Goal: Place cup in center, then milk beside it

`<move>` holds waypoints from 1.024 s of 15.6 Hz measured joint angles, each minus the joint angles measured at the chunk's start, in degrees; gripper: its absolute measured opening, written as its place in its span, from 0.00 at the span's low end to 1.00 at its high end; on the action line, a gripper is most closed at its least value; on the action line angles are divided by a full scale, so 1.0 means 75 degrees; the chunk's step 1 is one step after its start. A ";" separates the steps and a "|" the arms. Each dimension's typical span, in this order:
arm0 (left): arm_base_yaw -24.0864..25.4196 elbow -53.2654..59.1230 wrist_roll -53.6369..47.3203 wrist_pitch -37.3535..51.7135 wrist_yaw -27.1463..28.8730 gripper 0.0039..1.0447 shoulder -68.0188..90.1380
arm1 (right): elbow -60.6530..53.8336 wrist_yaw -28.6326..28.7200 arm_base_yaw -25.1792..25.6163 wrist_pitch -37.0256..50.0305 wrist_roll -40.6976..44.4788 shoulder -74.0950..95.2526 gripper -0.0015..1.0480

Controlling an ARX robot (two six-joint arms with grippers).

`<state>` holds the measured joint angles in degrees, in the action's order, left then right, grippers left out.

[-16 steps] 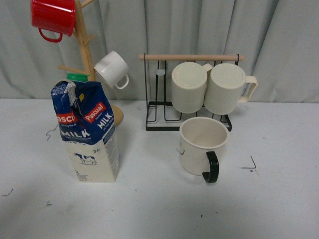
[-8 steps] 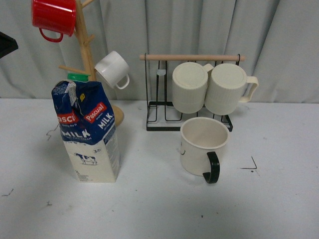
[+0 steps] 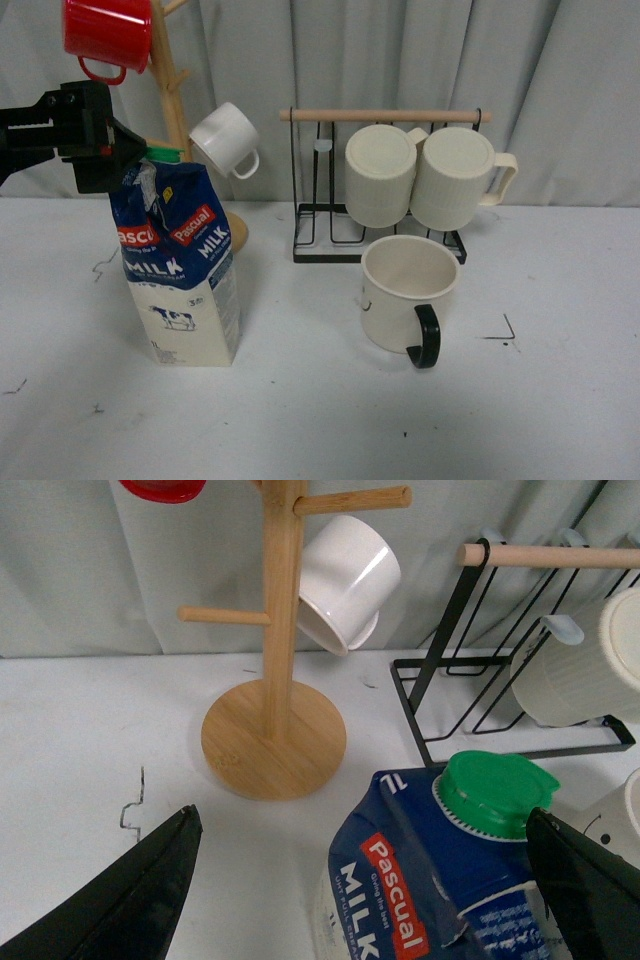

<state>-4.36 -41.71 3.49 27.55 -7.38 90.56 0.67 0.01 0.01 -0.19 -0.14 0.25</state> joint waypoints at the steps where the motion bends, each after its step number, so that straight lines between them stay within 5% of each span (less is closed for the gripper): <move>1: -0.0111 -0.0085 -0.0085 0.0041 -0.0003 0.94 0.0114 | 0.0000 0.0000 0.0000 0.0000 0.0000 0.0000 0.94; 8: -0.0688 -0.0128 -0.0338 -0.0044 0.0111 0.94 0.0720 | 0.0000 0.0000 0.0000 0.0000 0.0000 0.0000 0.94; 16: -0.0851 -0.0286 -0.0493 0.0087 0.0627 0.26 0.0994 | 0.0000 0.0000 0.0000 0.0000 0.0000 -0.0003 0.94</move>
<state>-10.74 -43.86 -0.21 28.21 -2.68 98.02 0.67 0.01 0.01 -0.19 -0.14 0.23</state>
